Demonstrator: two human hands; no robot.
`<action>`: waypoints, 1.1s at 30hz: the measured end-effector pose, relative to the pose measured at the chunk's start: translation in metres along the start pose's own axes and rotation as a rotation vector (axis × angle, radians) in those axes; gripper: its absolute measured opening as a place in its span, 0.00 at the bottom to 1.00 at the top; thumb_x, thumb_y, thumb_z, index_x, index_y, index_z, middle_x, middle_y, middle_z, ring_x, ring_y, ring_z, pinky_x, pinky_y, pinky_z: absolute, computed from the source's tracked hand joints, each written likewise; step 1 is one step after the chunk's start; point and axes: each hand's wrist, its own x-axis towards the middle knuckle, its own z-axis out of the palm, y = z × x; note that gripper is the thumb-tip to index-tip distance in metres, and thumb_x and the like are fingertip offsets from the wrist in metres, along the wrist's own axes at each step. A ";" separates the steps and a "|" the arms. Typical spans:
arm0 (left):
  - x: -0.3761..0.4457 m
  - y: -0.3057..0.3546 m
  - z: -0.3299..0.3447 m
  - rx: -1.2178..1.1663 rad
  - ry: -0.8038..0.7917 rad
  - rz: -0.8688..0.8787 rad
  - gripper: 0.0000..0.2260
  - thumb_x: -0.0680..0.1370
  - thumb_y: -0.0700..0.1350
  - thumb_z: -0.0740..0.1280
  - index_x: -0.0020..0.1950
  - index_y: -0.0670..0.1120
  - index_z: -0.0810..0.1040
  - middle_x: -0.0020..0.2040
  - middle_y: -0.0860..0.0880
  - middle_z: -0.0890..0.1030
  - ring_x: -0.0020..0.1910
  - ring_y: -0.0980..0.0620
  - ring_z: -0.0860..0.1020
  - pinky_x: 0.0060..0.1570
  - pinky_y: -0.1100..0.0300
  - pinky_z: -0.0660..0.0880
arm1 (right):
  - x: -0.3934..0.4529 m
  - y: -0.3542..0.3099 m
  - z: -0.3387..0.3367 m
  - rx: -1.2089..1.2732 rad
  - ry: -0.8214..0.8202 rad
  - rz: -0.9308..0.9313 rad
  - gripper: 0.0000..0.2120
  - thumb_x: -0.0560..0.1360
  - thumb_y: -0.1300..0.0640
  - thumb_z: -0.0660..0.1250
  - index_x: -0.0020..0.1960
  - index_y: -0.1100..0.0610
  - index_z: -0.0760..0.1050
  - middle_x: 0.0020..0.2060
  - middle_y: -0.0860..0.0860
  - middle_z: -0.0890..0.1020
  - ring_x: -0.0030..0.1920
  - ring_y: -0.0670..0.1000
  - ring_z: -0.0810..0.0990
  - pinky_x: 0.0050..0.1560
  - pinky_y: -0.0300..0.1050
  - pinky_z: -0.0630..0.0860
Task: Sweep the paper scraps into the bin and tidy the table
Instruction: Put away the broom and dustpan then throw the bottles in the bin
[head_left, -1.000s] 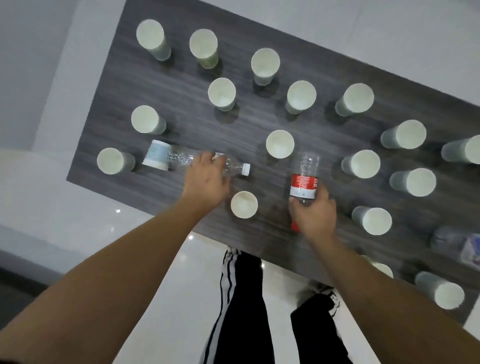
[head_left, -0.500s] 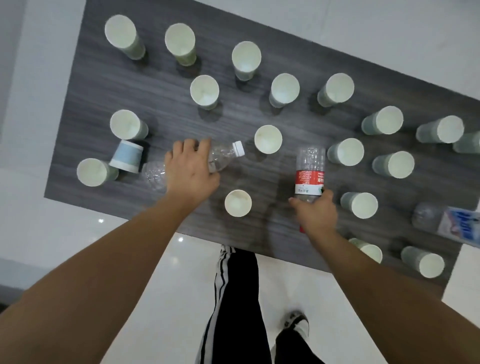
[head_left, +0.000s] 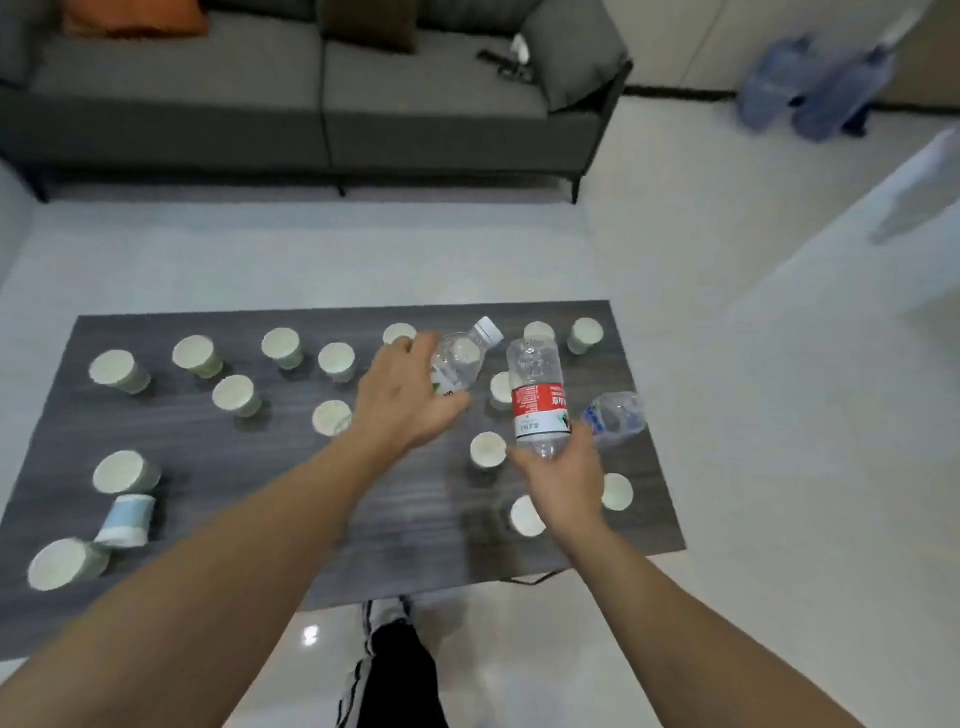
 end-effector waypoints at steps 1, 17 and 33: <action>-0.002 0.040 0.001 -0.028 0.021 0.054 0.27 0.62 0.62 0.67 0.57 0.53 0.69 0.50 0.49 0.76 0.48 0.45 0.73 0.40 0.55 0.66 | -0.005 0.006 -0.037 0.043 0.055 -0.028 0.28 0.64 0.50 0.78 0.60 0.51 0.70 0.47 0.49 0.82 0.41 0.47 0.81 0.38 0.43 0.77; -0.293 0.641 0.161 -0.423 -0.420 0.851 0.26 0.60 0.65 0.67 0.56 0.62 0.65 0.44 0.59 0.77 0.38 0.60 0.76 0.33 0.61 0.73 | -0.197 0.289 -0.529 0.519 0.936 0.271 0.33 0.67 0.46 0.75 0.67 0.48 0.66 0.51 0.52 0.79 0.44 0.55 0.82 0.45 0.53 0.83; -0.523 0.912 0.400 -0.331 -0.963 1.112 0.29 0.58 0.76 0.67 0.50 0.61 0.68 0.38 0.60 0.77 0.35 0.59 0.77 0.29 0.64 0.70 | -0.266 0.556 -0.733 0.868 1.264 0.758 0.26 0.67 0.47 0.74 0.60 0.49 0.67 0.46 0.54 0.79 0.37 0.55 0.81 0.27 0.40 0.74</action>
